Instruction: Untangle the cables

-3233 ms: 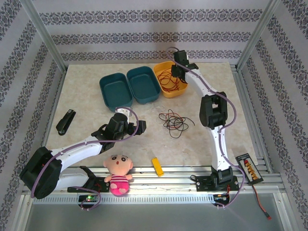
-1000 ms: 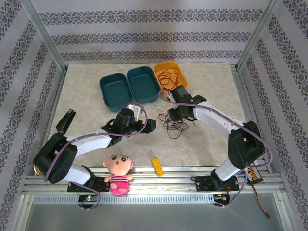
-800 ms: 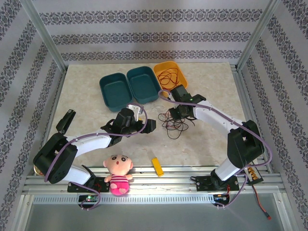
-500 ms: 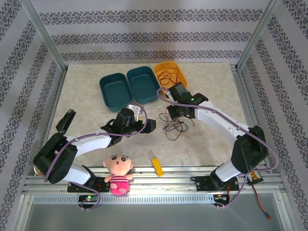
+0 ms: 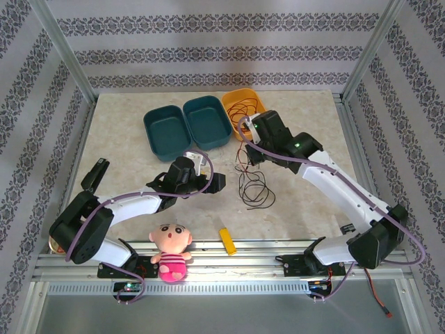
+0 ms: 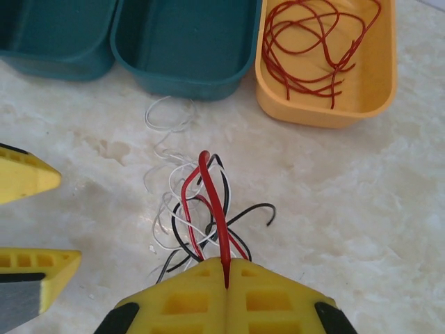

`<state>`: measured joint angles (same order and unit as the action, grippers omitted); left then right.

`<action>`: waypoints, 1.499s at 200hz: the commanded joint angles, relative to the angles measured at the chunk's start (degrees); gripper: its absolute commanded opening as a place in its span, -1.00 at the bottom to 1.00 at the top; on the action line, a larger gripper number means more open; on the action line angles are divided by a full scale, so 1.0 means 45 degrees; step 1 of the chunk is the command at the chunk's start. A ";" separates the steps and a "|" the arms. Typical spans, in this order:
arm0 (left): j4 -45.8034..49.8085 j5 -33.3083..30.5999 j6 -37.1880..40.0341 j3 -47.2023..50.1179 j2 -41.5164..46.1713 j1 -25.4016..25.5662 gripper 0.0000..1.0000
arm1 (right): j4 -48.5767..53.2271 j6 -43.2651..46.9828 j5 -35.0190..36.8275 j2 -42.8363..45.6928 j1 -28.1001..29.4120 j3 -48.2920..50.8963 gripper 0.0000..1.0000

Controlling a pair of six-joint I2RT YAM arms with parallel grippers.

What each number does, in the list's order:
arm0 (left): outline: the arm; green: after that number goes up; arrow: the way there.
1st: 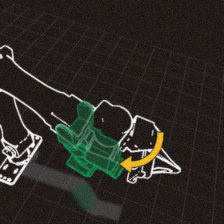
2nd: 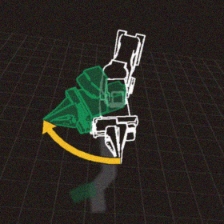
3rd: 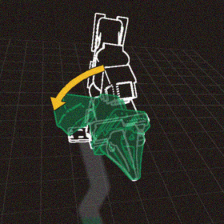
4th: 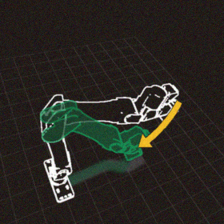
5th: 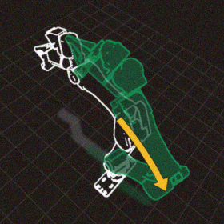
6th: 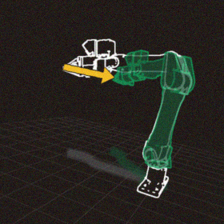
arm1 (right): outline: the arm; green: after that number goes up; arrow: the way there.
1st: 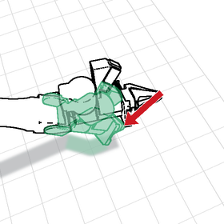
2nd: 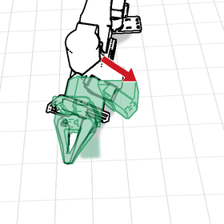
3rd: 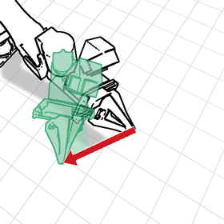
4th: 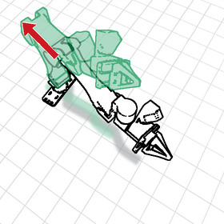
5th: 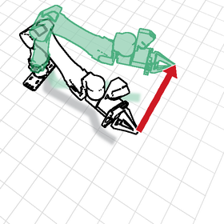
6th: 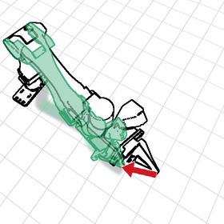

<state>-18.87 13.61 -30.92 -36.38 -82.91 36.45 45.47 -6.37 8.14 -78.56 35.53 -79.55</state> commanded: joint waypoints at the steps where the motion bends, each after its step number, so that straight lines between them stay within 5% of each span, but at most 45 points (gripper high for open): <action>1: -0.0548 0.0257 -0.0049 -0.0206 -0.0107 0.0221 0.99 | 0.0580 -0.0457 0.0259 0.0478 0.0152 -0.0702 -1.00; 215: -0.0164 -0.1178 -0.0156 0.0400 0.0997 0.0202 0.99 | 0.0752 -0.0585 0.0864 0.2361 0.0172 -0.2472 -1.00; 300: 0.0318 -0.2528 -0.0181 0.1048 0.2288 0.0182 0.99 | -0.1384 -0.1848 -0.1471 0.0065 -0.2701 -0.3013 -1.00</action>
<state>-18.63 4.82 -31.38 -32.67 -74.48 36.45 44.71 -11.11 6.07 -75.50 26.22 -91.15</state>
